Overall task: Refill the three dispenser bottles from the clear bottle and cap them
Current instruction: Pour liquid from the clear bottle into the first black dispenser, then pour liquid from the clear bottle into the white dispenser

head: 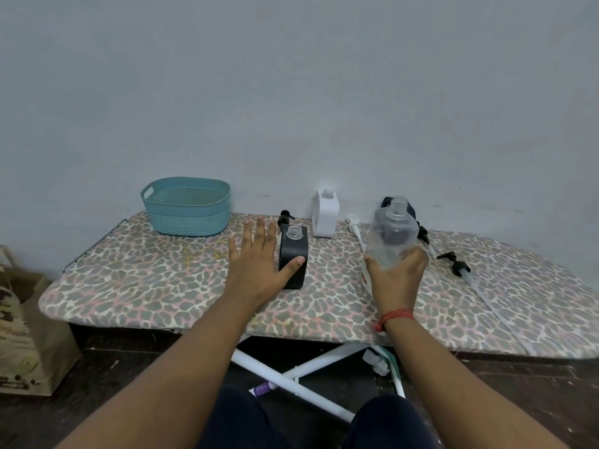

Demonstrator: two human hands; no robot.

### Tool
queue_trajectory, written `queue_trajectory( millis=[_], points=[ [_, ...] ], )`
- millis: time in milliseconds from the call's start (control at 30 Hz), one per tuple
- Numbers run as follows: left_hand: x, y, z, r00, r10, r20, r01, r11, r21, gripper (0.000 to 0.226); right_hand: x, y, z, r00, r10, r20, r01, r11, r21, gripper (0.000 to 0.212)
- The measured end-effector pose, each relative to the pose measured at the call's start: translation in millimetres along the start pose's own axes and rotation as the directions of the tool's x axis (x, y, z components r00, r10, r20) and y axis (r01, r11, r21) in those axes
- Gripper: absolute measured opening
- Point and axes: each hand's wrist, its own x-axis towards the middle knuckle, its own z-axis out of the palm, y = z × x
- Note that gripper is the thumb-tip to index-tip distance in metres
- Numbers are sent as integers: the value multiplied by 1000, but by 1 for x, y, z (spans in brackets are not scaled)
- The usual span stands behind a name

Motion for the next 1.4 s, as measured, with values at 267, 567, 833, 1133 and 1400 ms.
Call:
queue_trajectory(
  millis=[267,567,833,1133,1400],
  points=[
    [-5,-1,3,1000,-6,-3,6,999,-31,104,-16,6,-1,999,-43,-8,43,998,-49,82],
    [-11,1,4,999,-8,39,9,1000,-25,109,-25,14,-14,995,7,96,-1,998,-58,85],
    [-16,-1,2,999,-12,53,13,1000,-28,107,-51,12,-28,997,-73,-25,67,978,-200,69],
    [-25,-4,1,996,-5,91,20,988,-155,102,-89,-10,-7,851,-288,439,339,940,-40,29],
    [-22,18,-3,951,-86,298,304,434,-848,90,-72,-64,40,639,-17,769,-180,969,171,83]
  ],
)
